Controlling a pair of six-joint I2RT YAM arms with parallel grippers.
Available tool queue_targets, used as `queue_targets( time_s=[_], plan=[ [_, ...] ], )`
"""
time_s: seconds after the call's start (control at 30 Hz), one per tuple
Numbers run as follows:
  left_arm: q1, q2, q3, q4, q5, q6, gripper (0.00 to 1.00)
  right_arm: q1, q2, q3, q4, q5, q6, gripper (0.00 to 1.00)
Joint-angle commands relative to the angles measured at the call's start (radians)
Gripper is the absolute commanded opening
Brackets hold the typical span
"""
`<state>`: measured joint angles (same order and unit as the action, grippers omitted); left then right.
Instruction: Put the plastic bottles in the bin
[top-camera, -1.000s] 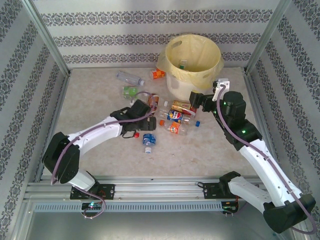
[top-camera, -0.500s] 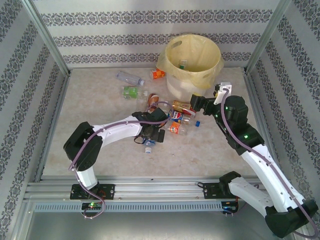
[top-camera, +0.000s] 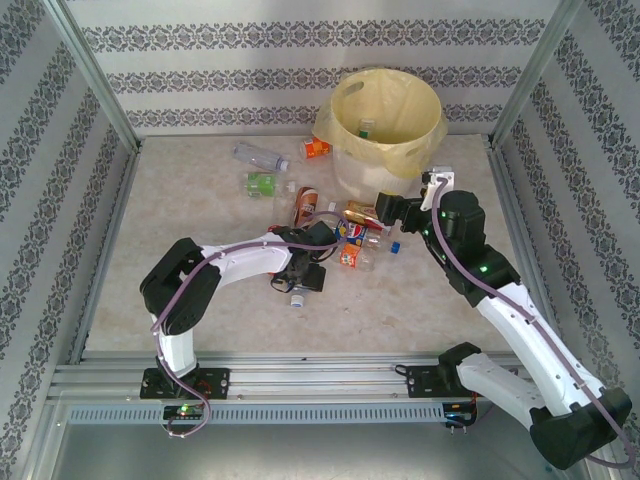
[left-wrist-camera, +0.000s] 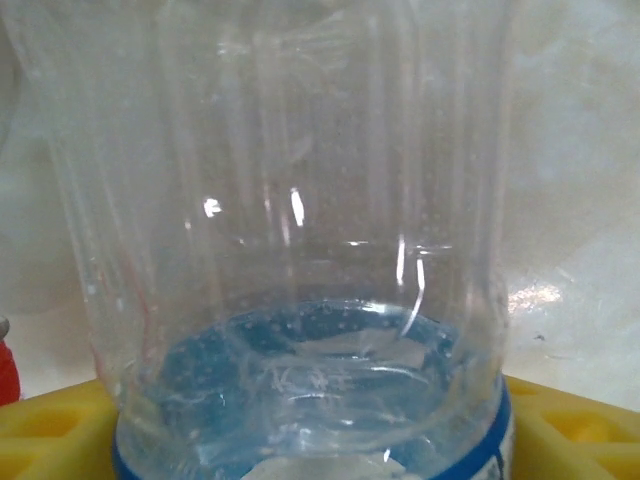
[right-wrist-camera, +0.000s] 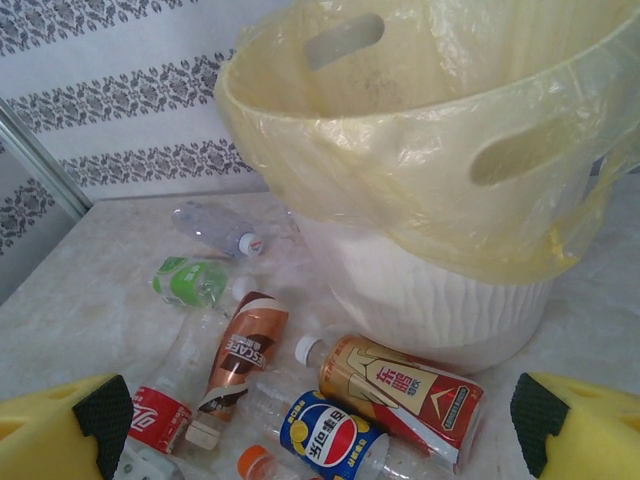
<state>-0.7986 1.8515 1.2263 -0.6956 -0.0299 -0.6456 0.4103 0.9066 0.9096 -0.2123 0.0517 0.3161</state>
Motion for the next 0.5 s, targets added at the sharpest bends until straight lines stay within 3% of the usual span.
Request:
queue_targets(
  time_s=[0.0,0.47],
  plan=[
    [-0.002,-0.014,-0.021,-0.008,-0.005,-0.018,0.67,0.009,-0.008,0.007,0.047,-0.003,-0.004,0.98],
    [-0.005,-0.17,-0.113,0.115,-0.02,-0.006,0.52,0.021,0.036,0.015,0.144,-0.063,-0.029,0.98]
  ],
)
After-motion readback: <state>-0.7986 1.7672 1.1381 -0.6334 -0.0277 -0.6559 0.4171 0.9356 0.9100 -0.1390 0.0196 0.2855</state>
